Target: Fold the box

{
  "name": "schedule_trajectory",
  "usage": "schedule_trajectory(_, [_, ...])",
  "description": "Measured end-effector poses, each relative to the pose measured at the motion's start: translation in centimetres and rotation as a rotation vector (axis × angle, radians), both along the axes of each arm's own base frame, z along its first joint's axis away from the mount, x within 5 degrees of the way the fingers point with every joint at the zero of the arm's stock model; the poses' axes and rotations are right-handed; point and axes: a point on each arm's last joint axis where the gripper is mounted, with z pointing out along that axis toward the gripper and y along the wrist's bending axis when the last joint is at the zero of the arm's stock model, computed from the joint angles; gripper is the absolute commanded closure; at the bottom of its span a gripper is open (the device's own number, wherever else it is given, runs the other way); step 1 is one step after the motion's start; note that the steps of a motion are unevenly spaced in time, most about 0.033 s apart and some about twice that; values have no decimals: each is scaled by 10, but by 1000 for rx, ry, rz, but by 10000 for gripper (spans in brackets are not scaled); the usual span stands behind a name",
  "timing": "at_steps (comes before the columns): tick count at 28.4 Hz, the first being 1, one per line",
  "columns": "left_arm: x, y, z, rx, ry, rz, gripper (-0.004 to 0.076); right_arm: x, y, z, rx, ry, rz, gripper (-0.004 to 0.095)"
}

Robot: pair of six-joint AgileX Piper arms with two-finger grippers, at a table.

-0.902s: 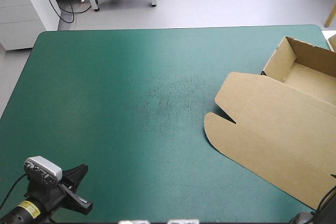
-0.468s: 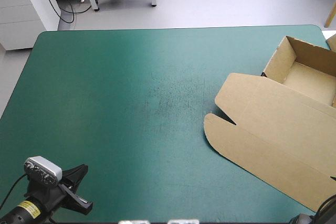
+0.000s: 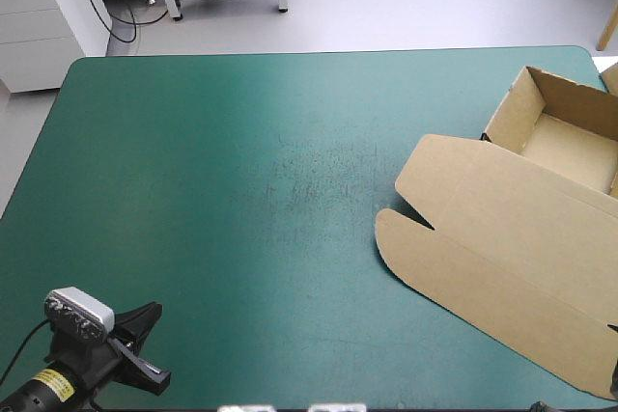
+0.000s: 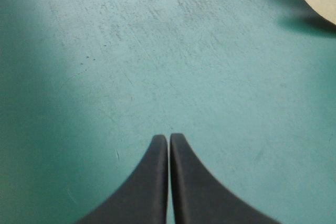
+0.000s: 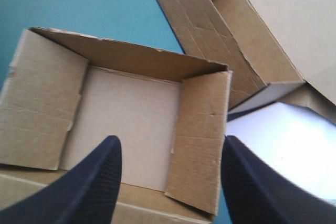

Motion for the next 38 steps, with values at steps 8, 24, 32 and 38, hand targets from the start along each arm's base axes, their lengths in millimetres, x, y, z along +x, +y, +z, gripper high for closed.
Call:
schedule_trajectory(8, [0,0,0,-3,1,2,731,-41,91,14,34,-74,270,924])
schedule_trajectory(24, [0,0,0,-3,1,2,731,-153,153,-95,64,-11,530,924])
schedule_trajectory(32, [0,0,0,-3,1,2,731,-186,153,-168,59,-37,515,924])
schedule_trajectory(38, [0,0,0,-3,1,2,731,-200,152,-207,57,-50,506,924])
